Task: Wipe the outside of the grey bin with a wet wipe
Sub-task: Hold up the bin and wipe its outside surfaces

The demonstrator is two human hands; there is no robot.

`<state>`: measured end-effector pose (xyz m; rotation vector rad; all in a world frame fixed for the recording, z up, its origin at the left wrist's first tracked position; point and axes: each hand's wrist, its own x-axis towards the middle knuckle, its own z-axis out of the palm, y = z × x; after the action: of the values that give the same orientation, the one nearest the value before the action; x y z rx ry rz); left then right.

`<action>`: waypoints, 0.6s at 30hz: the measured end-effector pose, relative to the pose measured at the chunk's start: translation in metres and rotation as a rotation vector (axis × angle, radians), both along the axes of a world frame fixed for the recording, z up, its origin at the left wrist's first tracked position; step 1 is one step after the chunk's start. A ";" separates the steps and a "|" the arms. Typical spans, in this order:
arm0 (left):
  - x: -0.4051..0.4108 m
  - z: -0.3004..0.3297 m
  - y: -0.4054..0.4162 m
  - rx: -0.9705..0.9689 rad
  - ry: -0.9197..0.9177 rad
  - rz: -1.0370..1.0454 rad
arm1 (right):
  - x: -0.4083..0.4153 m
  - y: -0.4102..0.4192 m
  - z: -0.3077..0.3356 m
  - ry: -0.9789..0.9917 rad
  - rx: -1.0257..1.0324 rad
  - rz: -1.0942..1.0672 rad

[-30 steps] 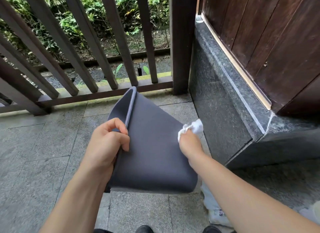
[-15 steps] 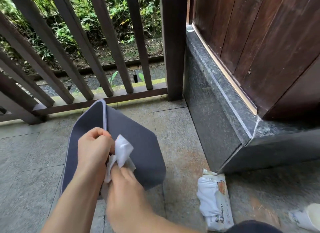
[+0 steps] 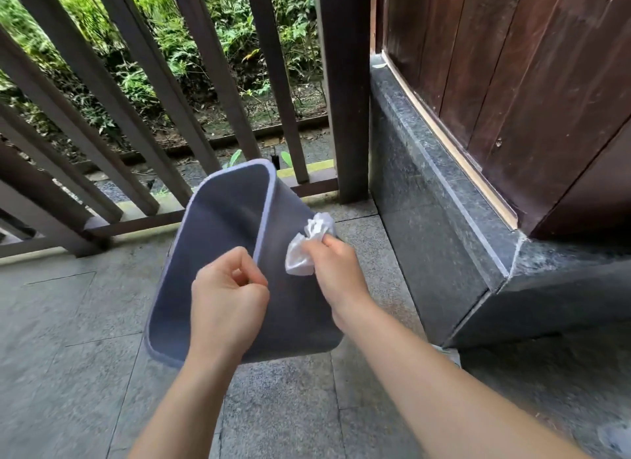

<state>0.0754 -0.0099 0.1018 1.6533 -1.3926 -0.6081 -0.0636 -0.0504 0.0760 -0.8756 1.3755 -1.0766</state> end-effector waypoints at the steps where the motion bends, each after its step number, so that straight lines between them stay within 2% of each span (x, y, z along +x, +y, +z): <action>1: -0.003 0.000 0.000 -0.012 -0.037 -0.043 | -0.004 -0.001 0.006 -0.051 -0.027 -0.025; 3: -0.008 -0.002 -0.002 -0.017 -0.054 -0.101 | -0.009 -0.004 0.016 -0.069 -0.091 -0.052; 4: -0.012 -0.003 -0.003 -0.015 -0.053 -0.119 | -0.010 -0.005 0.018 -0.016 -0.129 -0.064; 8: -0.033 -0.008 -0.003 0.012 -0.022 -0.185 | -0.009 -0.002 0.017 0.353 -0.255 -0.117; 11: -0.047 -0.011 0.003 0.042 0.025 -0.240 | -0.016 0.000 0.012 0.556 -0.266 -0.129; 15: -0.064 -0.011 0.010 0.037 0.059 -0.284 | -0.024 -0.003 0.011 0.596 -0.289 -0.184; 18: -0.066 -0.011 0.011 0.127 0.129 -0.345 | -0.028 -0.005 0.013 0.605 -0.259 -0.190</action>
<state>0.0091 0.0009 0.0910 1.4499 -1.5833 -1.0014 -0.0918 -0.0559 0.0885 -1.3567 1.8703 -1.2063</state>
